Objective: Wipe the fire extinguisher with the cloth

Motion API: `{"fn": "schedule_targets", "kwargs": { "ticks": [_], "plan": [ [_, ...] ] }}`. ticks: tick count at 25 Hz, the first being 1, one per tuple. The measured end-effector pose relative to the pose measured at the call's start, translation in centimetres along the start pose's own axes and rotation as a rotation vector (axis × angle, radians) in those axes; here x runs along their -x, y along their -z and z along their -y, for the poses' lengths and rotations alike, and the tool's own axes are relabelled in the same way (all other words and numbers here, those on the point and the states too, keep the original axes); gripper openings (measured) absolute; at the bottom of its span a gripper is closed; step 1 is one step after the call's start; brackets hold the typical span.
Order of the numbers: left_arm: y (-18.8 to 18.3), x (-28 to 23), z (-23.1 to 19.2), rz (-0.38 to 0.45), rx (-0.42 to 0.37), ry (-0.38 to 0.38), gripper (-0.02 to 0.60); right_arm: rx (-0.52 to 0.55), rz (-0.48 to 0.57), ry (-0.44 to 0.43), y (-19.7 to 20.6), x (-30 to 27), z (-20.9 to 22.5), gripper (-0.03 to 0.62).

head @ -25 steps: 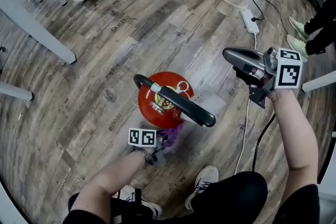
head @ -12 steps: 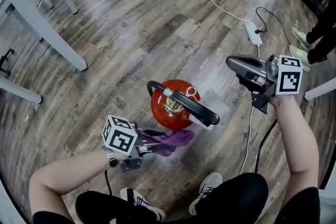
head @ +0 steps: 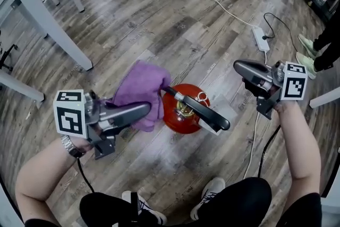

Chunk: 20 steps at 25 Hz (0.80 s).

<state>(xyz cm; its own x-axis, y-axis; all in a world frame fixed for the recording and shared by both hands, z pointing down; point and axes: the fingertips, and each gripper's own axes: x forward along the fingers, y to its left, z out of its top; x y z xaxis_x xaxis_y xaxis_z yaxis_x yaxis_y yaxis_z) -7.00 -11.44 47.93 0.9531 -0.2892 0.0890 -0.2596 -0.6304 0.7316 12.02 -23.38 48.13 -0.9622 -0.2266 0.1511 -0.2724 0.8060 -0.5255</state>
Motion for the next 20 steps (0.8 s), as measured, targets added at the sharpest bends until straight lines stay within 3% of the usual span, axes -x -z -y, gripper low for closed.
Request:
{"fn": "schedule_targets", "kwargs": {
  "ticks": [4, 8, 11, 16, 20],
  "plan": [
    [-3.4, 1.5, -3.4, -0.025, -0.093, -0.196, 0.083, -0.003, -0.002, 0.006, 0.3, 0.3, -0.2, 0.003],
    [-1.2, 0.4, -8.0, -0.225, -0.166, -0.354, 0.083, -0.003, 0.001, 0.019, 0.4, 1.1, -0.4, 0.003],
    [0.8, -1.5, -9.8, -0.325, -0.155, -0.348, 0.084, -0.003, -0.005, 0.029, 1.0, 1.9, -0.6, 0.003],
    [0.9, -1.9, -9.2, -0.364, -0.131, -0.294, 0.083, -0.003, -0.009, 0.044, 1.3, 3.1, -0.7, 0.003],
    [-0.1, -2.5, -6.4, -0.433, -0.277, -0.304, 0.083, -0.003, 0.005, 0.044, 1.1, 3.7, -0.8, 0.003]
  ]
}}
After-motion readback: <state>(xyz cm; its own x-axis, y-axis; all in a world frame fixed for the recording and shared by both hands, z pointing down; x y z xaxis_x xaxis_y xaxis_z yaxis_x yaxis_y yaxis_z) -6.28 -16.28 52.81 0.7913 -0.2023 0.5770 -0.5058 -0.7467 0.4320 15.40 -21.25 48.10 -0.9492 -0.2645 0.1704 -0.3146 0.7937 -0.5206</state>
